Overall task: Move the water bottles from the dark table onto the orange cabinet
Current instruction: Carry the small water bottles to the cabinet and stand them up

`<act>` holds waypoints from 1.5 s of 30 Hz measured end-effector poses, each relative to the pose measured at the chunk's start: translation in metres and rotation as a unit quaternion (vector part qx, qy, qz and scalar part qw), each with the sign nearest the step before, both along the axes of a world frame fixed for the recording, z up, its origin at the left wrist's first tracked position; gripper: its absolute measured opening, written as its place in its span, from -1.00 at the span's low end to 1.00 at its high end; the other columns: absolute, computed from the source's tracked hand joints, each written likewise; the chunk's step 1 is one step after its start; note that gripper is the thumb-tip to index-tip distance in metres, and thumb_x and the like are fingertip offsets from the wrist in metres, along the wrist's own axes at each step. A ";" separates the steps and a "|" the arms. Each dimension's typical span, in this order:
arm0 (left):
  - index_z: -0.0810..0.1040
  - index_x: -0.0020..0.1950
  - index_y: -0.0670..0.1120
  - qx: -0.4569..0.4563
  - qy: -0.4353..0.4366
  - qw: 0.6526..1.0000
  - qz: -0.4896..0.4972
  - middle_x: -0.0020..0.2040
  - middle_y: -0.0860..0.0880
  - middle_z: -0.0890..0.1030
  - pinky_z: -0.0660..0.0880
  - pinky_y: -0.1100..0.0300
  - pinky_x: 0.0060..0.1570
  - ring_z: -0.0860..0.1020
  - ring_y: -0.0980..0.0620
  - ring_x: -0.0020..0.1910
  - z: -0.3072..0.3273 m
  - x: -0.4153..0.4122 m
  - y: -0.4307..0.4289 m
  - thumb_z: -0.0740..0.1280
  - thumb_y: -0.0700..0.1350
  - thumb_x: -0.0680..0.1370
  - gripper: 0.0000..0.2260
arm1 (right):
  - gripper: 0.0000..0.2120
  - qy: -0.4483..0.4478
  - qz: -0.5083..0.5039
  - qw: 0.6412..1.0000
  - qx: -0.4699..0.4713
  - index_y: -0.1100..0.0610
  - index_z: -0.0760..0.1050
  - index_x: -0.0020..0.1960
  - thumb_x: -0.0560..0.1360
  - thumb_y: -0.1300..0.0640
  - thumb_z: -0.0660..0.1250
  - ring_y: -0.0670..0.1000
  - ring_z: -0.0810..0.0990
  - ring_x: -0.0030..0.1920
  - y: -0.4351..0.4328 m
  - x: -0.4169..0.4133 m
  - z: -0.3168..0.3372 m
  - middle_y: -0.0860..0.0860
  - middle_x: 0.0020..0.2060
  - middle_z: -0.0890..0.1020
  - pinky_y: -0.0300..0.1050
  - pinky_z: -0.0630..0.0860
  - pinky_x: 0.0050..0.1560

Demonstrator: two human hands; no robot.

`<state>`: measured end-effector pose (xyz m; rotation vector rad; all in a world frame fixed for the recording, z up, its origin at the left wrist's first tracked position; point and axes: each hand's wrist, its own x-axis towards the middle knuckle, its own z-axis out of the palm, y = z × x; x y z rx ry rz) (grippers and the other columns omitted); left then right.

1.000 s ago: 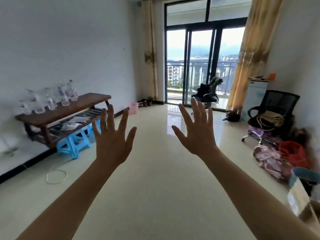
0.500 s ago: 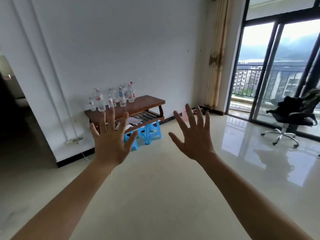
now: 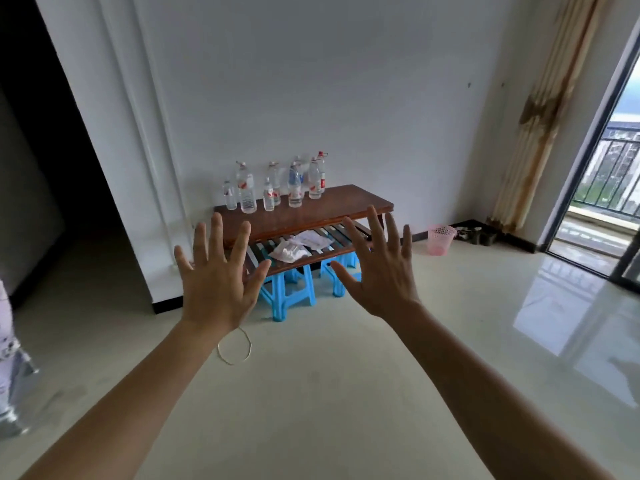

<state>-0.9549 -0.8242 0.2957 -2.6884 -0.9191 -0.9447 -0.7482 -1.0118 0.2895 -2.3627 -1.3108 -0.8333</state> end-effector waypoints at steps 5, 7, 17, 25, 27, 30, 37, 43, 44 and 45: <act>0.00 0.64 0.09 -0.018 -0.018 1.000 0.012 0.64 -0.15 -0.04 0.08 -0.44 0.43 -0.02 -0.23 0.60 0.007 0.088 0.088 -0.13 0.37 0.60 -0.33 | -0.25 0.003 0.011 1.000 0.005 -0.06 0.13 0.64 0.58 -0.44 -0.12 0.30 0.06 0.61 0.089 0.086 0.011 0.16 0.63 0.09 0.44 0.08 0.52; 0.00 0.64 0.09 -0.006 -0.014 1.000 0.001 0.64 -0.15 -0.06 0.06 -0.44 0.43 -0.04 -0.22 0.61 0.016 0.132 0.123 -0.13 0.37 0.59 -0.33 | -0.27 0.001 0.013 1.000 0.009 -0.08 0.11 0.64 0.59 -0.43 -0.11 0.30 0.07 0.60 0.119 0.126 0.017 0.15 0.63 0.09 0.46 0.10 0.51; -0.04 0.64 0.11 -0.011 0.036 0.999 -0.020 0.64 -0.14 -0.12 0.01 -0.42 0.45 -0.09 -0.21 0.61 0.006 0.360 0.234 -0.15 0.37 0.60 -0.34 | -0.29 0.003 -0.031 0.999 0.031 -0.10 0.03 0.65 0.60 -0.39 0.00 0.31 0.07 0.60 0.212 0.338 -0.006 0.16 0.64 0.05 0.43 0.07 0.52; -0.08 0.64 0.13 -0.005 0.062 0.998 0.008 0.64 -0.14 -0.14 -0.03 -0.41 0.47 -0.11 -0.22 0.61 0.004 0.550 0.329 -0.20 0.38 0.59 -0.34 | -0.25 0.055 -0.013 0.998 0.005 -0.12 -0.03 0.65 0.57 -0.46 -0.15 0.31 0.03 0.61 0.320 0.526 -0.012 0.15 0.65 0.01 0.46 0.06 0.52; -0.08 0.64 0.13 0.006 0.061 0.998 0.027 0.64 -0.15 -0.14 -0.01 -0.42 0.46 -0.09 -0.22 0.61 0.013 0.581 0.357 -0.21 0.39 0.59 -0.34 | -0.26 0.042 0.002 0.999 -0.002 -0.12 -0.07 0.65 0.58 -0.45 -0.13 0.32 0.04 0.61 0.354 0.565 0.000 0.16 0.64 0.02 0.46 0.06 0.52; -0.08 0.63 0.12 -0.004 0.051 0.997 0.057 0.64 -0.15 -0.13 0.00 -0.41 0.46 -0.09 -0.23 0.61 0.015 0.614 0.400 -0.19 0.38 0.60 -0.35 | -0.25 0.035 0.015 0.999 -0.004 -0.11 -0.07 0.65 0.58 -0.45 -0.09 0.32 0.04 0.61 0.409 0.614 0.010 0.16 0.64 0.00 0.43 0.02 0.54; -0.08 0.64 0.11 -0.039 0.058 0.992 0.107 0.64 -0.15 -0.15 0.03 -0.40 0.45 -0.08 -0.23 0.61 -0.018 0.679 0.506 -0.25 0.40 0.58 -0.31 | -0.24 0.047 0.051 0.997 -0.045 -0.10 -0.06 0.66 0.58 -0.45 -0.07 0.31 0.07 0.60 0.528 0.693 -0.017 0.16 0.64 0.01 0.44 0.06 0.53; -0.14 0.63 0.11 -0.078 0.044 0.992 0.088 0.63 -0.14 -0.19 0.03 -0.43 0.45 -0.09 -0.23 0.61 -0.037 0.775 0.620 -0.25 0.41 0.56 -0.31 | -0.20 0.057 0.025 0.995 -0.083 -0.09 -0.06 0.66 0.54 -0.48 -0.17 0.30 0.04 0.61 0.630 0.790 -0.026 0.14 0.65 -0.03 0.44 0.08 0.53; -0.17 0.62 0.12 -0.083 0.041 0.992 0.080 0.63 -0.13 -0.21 0.02 -0.43 0.45 -0.10 -0.22 0.61 -0.038 0.793 0.635 -0.26 0.42 0.56 -0.30 | -0.19 0.059 0.020 0.995 -0.081 -0.09 -0.06 0.66 0.54 -0.49 -0.19 0.30 0.03 0.61 0.640 0.805 -0.022 0.14 0.65 -0.04 0.43 0.06 0.53; -0.18 0.62 0.12 -0.077 0.040 0.994 0.070 0.63 -0.12 -0.22 0.01 -0.42 0.46 -0.11 -0.22 0.61 -0.033 0.814 0.652 -0.28 0.42 0.55 -0.30 | -0.20 0.056 0.015 0.995 -0.077 -0.10 -0.07 0.66 0.54 -0.49 -0.20 0.29 0.03 0.62 0.652 0.823 -0.015 0.14 0.65 -0.04 0.42 0.05 0.54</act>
